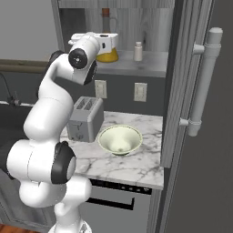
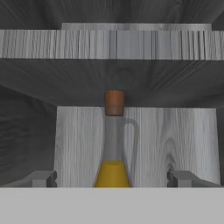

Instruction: Retrieve the bottle and the shaker from the cabinet and place them next to the mixing bowl on the counter. Then add garlic from the fridge to the mixing bowl.

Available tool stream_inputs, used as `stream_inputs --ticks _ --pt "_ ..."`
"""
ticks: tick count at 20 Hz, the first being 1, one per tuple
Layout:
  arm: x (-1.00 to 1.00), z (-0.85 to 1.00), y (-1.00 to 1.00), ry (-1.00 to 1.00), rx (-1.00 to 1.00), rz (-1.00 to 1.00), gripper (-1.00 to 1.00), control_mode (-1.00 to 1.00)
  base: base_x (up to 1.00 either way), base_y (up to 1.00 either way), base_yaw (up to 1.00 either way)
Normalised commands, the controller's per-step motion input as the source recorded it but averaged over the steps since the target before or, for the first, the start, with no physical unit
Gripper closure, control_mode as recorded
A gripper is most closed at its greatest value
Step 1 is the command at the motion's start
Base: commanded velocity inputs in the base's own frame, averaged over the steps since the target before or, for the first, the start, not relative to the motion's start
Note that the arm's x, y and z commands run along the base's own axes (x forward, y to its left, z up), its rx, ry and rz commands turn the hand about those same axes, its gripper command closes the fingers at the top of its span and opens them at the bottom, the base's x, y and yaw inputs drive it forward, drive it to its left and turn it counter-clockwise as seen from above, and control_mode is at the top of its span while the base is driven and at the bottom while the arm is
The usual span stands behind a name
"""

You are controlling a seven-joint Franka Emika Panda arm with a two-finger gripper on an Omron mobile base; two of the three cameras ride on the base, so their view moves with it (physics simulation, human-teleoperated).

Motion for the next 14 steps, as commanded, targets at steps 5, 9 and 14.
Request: stream_inputs --ticks 5,9,14 --pt "0.0 0.0 0.0 0.0 0.0 0.0 -1.0 -1.0 0.0 0.0 0.0" --pt "0.01 0.0 0.0 0.0 0.0 0.0 -1.0 -1.0 0.0 0.0 0.0" --pt "0.19 0.0 0.0 0.0 0.0 0.0 -1.0 -1.0 0.0 0.0 0.0"
